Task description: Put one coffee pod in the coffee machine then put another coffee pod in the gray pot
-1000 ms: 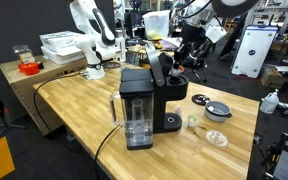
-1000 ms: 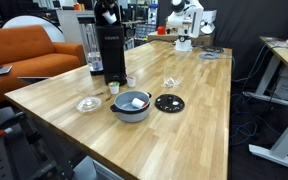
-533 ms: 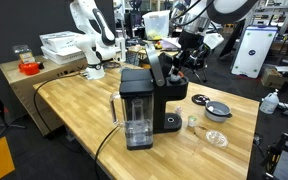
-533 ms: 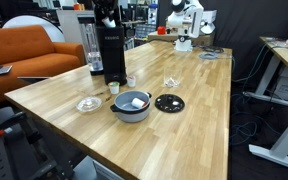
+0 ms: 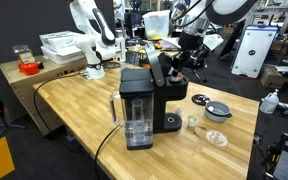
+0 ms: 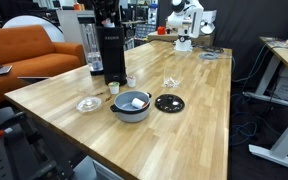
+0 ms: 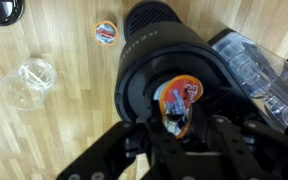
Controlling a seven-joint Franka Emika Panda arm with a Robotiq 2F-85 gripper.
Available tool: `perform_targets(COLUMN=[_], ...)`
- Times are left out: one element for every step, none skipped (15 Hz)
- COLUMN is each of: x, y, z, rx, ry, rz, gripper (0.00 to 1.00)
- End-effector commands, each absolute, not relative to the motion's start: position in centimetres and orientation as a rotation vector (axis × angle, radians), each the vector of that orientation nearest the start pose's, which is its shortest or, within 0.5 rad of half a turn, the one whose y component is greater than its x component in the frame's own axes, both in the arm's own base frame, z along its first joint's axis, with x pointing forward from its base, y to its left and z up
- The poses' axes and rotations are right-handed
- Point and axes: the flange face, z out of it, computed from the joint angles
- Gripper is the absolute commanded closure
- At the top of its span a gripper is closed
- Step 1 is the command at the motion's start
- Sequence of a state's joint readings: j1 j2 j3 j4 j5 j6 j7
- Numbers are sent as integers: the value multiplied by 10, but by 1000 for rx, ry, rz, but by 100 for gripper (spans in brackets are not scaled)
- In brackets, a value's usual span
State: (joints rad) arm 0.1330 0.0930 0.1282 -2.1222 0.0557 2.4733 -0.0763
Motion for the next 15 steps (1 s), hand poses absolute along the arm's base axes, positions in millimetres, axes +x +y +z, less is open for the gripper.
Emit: perform_targets(x=[557, 555, 552, 549, 544, 538, 532, 525, 514, 505, 492, 512, 502, 496, 491], y=[153, 154, 155, 158, 160, 162, 163, 163, 164, 167, 168, 171, 172, 172, 172], z=[406, 409, 413, 417, 422, 427, 432, 435, 441, 447, 451, 447, 451, 452, 452], rx=[-2986, -2987, -2989, -2989, -2988, -2987, -2986, -2986, -2993, -2997, -3004, -2994, -2997, -2999, -2998], ry=[-459, -461, -466, -473, -478, -481, -480, -475, -463, -448, -424, -461, -447, -441, -435], rz=[-387, -389, -396, -406, -419, -441, -457, -469, -491, -503, -517, -483, -491, -496, -501], gripper=[30, 24, 16, 10, 2, 0, 0, 0, 0, 0, 0, 0, 0, 0, 0])
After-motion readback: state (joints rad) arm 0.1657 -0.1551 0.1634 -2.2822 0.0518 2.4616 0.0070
